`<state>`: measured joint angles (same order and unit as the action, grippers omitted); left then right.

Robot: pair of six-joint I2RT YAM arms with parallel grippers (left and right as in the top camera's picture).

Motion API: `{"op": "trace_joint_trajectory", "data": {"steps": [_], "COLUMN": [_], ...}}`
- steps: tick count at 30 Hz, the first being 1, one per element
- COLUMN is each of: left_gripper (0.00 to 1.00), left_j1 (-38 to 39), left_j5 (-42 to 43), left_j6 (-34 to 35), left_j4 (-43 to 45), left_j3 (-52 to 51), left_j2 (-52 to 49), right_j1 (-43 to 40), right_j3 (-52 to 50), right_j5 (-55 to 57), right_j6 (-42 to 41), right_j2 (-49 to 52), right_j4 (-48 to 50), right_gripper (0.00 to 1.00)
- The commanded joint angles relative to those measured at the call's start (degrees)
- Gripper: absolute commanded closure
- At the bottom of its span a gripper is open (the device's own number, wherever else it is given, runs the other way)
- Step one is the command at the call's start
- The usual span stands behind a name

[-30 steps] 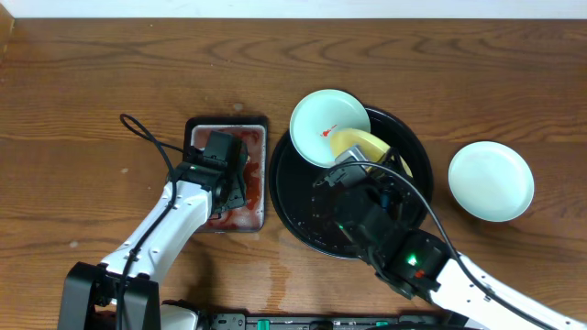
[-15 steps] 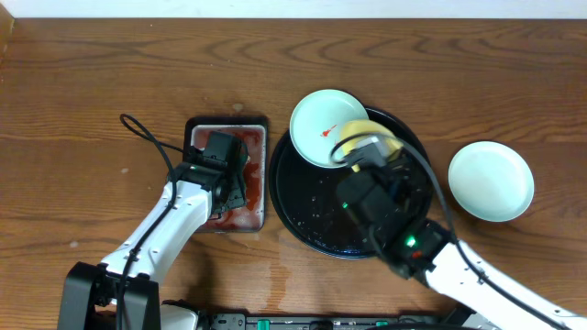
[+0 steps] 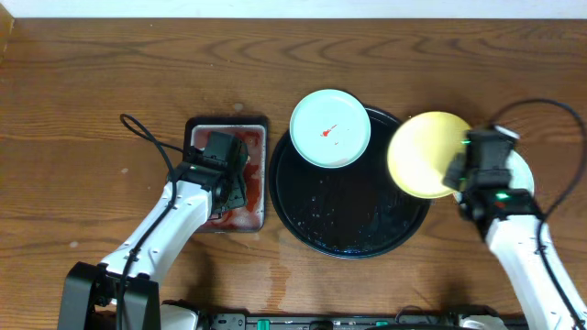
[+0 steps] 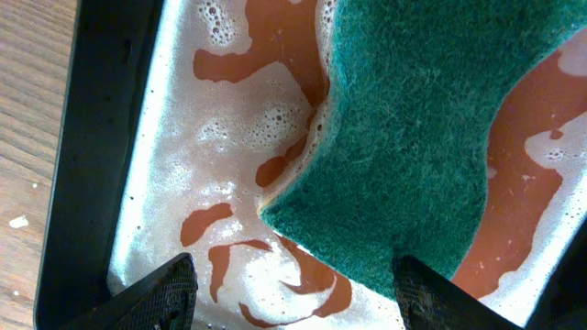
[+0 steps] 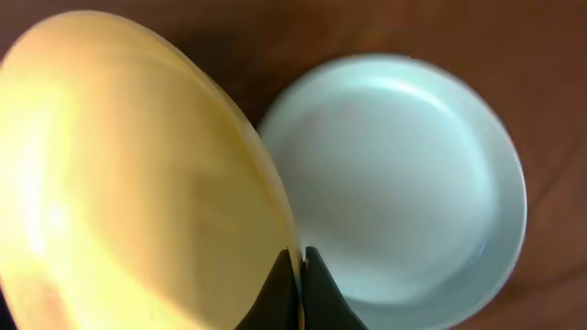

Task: Clean dirty plates on tray and stack at the side
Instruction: 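Carry the yellow plate right and set it on the white plate, then reach the right gripper to the light-blue plate and pull it to tray center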

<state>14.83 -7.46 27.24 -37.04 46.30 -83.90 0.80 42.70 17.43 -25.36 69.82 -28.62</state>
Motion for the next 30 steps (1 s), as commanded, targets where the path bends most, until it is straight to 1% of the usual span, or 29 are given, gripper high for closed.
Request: {"op": "trace_joint_trajectory", "data": {"steps": [1, 4, 9, 16, 17, 19, 20, 21, 23, 26, 30], "left_gripper": [0.3, 0.3, 0.3, 0.3, 0.3, 0.3, 0.3, 0.3, 0.3, 0.3, 0.3], "left_j1": [-0.02, -0.02, -0.02, -0.02, -0.02, -0.02, -0.02, -0.02, -0.02, -0.02, -0.02], "left_j5": [-0.09, -0.09, -0.09, -0.09, -0.09, -0.09, -0.09, -0.09, -0.09, -0.07, -0.09], "left_j6": [0.96, 0.96, 0.96, 0.96, 0.96, 0.96, 0.96, 0.96, 0.96, 0.96, 0.96], "left_j4": [-0.02, -0.04, -0.02, -0.02, -0.02, -0.02, -0.02, -0.02, 0.0, 0.0, 0.0], "left_j3": [-0.2, -0.2, -0.2, -0.2, -0.2, -0.2, -0.2, -0.2, -0.2, -0.2, -0.2], "left_j2": [-0.22, -0.24, -0.24, -0.24, -0.24, -0.24, -0.22, -0.24, -0.24, -0.24, -0.24], "right_j1": [-8.81, -15.47, -23.15, -27.61, -27.74, -27.71, -27.71, -27.71, -27.69, -27.63, -25.49], "right_j3": [0.61, -0.61, -2.56, -3.13, -3.13, -3.13, -3.13, -3.13, -3.13, -3.13, -3.13], "right_j5": [-9.53, -9.57, -9.57, -9.55, -9.62, -10.4, -10.67, -11.21, -12.76, -19.63, -38.03], "right_j6": [-8.52, -10.45, -12.37, -12.35, -12.37, -12.33, -12.33, -12.31, -12.2, -8.44, 4.42], "right_j2": [-0.07, -0.07, -0.04, -0.04, -0.04, -0.04, -0.04, -0.04, -0.04, -0.04, -0.04], "right_j4": [-1.09, -1.97, -1.99, -1.99, -1.77, -1.11, -0.94, -0.79, -0.52, 0.52, 6.14], "right_gripper": [0.99, 0.99, 0.99, 0.99, 0.98, 0.81, 0.7, 0.65, 0.62, 0.6, 0.58]}}
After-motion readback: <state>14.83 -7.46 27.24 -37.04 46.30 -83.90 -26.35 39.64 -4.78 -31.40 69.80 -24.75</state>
